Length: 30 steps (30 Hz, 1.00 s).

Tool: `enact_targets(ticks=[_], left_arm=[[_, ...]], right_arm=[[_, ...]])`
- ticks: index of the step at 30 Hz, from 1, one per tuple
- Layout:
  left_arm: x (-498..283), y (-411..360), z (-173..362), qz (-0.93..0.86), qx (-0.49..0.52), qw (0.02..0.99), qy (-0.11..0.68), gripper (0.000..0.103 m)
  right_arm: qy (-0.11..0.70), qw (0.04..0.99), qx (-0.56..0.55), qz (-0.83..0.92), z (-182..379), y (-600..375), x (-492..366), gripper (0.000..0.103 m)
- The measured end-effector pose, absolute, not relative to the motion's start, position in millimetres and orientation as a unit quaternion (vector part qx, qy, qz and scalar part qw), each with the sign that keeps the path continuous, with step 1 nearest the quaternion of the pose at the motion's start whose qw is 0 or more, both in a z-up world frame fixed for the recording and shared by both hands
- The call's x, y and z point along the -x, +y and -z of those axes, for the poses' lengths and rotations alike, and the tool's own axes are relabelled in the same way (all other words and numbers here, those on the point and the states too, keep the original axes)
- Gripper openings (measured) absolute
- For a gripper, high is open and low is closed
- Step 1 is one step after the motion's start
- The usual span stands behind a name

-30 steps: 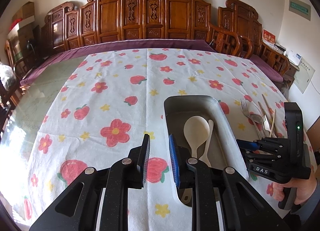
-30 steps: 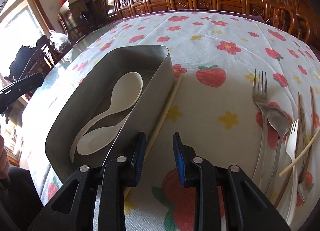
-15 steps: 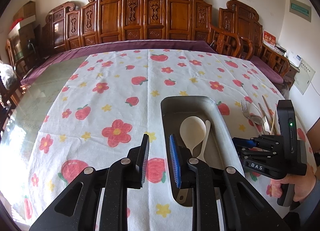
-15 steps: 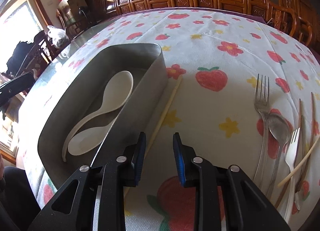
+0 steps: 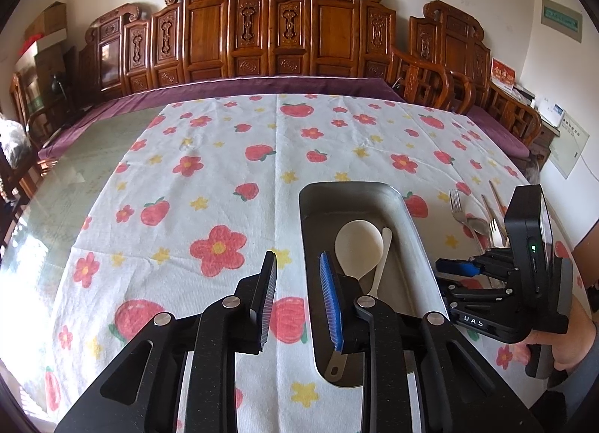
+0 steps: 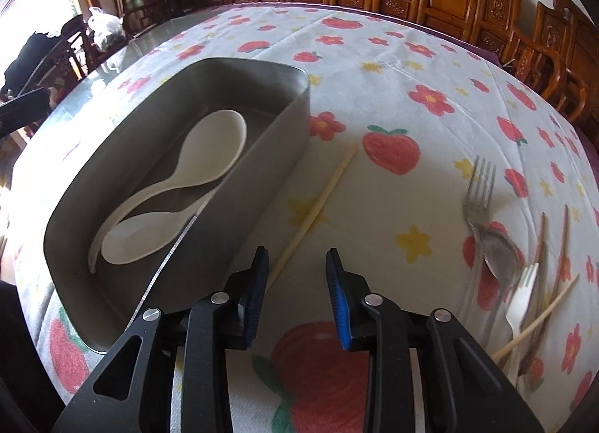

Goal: Organize utensils
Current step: 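Withdraw both grippers from the tray back toward the utensil pile, then grasp a wooden chopstick with the right gripper and lift it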

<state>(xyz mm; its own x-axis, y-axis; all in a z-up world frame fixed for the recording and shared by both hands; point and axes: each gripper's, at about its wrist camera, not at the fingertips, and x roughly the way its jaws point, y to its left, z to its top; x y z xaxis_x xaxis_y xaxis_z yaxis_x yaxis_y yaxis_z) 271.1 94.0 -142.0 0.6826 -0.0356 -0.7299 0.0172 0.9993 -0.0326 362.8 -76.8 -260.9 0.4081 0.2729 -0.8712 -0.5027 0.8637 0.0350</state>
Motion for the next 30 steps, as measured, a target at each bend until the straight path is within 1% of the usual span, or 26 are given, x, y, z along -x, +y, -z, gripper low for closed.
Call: enact_targets(ticks=[1, 3, 5, 8, 16, 20, 26, 30], left_arm=[[-271, 94, 142, 0.015, 0.012, 0.917, 0.398, 0.023], [-271, 93, 141, 0.017, 0.012, 0.917, 0.397, 0.023], [-270, 92, 139, 0.018, 0.013, 0.918, 0.397, 0.023], [-269, 88, 137, 0.023, 0.013, 0.918, 0.395, 0.023], [-263, 72, 134, 0.041, 0.007, 0.920, 0.390, 0.023], [-258, 58, 132, 0.052, 0.002, 0.921, 0.387, 0.023], [-248, 20, 128, 0.083, -0.016, 0.920, 0.383, 0.023], [-245, -8, 127, 0.104, -0.020, 0.917, 0.385, 0.023]], right_arm=[[0.493, 0.831, 0.119, -0.229, 261, -78, -362, 0.033], [0.494, 0.833, 0.133, -0.211, 262, -81, -361, 0.020], [0.498, 0.833, 0.128, -0.204, 262, -86, -362, 0.016], [0.502, 0.835, 0.119, -0.192, 262, -94, -362, 0.006], [0.497, 0.844, 0.098, -0.179, 258, -114, -350, 0.006], [0.482, 0.854, 0.078, -0.179, 236, -130, -342, 0.006], [0.448, 0.877, 0.069, -0.159, 189, -183, -319, 0.006], [0.441, 0.884, 0.069, -0.141, 176, -224, -302, 0.006]])
